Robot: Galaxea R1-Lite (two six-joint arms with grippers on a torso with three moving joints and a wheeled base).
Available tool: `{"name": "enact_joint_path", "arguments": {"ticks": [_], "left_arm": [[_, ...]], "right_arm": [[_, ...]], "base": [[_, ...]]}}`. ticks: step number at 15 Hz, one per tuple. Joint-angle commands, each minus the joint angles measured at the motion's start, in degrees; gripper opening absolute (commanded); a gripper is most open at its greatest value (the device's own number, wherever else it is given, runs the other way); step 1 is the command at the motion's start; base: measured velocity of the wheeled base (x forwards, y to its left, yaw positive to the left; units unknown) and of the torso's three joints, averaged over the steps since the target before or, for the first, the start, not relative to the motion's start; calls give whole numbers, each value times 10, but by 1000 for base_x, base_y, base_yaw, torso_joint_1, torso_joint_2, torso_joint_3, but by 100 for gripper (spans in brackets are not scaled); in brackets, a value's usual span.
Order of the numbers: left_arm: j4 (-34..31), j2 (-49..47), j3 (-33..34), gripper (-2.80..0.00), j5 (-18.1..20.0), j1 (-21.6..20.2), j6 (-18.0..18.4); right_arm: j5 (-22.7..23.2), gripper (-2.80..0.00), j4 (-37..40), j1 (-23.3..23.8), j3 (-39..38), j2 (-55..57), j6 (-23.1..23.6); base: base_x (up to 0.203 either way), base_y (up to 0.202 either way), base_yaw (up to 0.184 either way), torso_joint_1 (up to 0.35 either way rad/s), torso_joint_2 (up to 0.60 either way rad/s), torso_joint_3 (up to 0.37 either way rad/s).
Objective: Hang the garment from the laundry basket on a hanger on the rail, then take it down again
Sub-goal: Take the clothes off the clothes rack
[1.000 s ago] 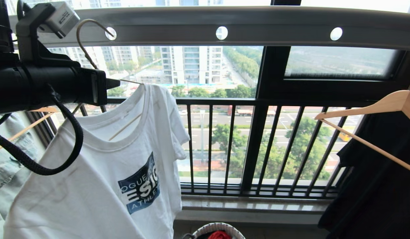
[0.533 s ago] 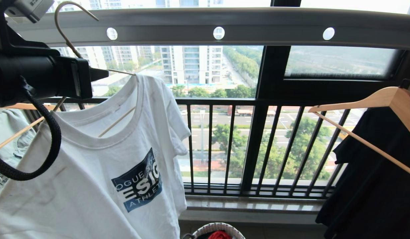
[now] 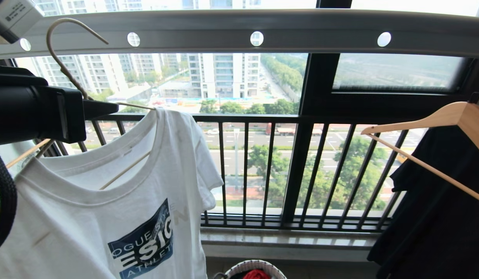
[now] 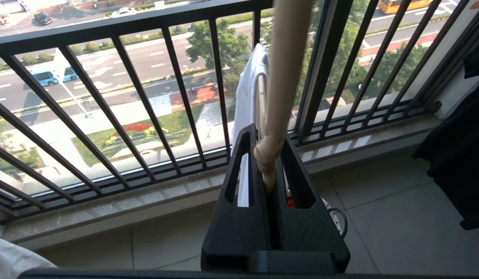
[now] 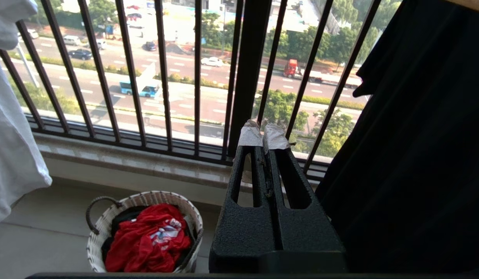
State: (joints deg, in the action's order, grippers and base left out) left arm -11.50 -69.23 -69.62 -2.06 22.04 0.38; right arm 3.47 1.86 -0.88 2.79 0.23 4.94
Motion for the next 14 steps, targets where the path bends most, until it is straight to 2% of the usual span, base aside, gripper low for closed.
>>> {"name": "enact_joint_path", "arguments": {"ticks": [1, 6, 10, 12, 14], "left_arm": [[0, 13, 16, -280, 0, 6, -1], [1, 23, 84, -280, 1, 43, -10], [3, 23, 97, -280, 3, 78, -59], [5, 21, 96, -280, 3, 98, -85], [7, 17, 96, -280, 21, 106, -100]], "right_arm": [[11, -280, 4, 0, 54, 36, -12], [51, -280, -37, -1, 157, 233, -19], [116, -280, -74, -12, 300, 424, -20], [132, -280, -79, -64, 366, 512, -28], [124, -280, -82, -162, 417, 583, -54]], "base": [[0, 0, 0, 0, 0, 0], [0, 0, 0, 0, 0, 0], [0, 0, 0, 0, 0, 0], [0, 0, 0, 0, 0, 0], [0, 0, 0, 0, 0, 0]]}}
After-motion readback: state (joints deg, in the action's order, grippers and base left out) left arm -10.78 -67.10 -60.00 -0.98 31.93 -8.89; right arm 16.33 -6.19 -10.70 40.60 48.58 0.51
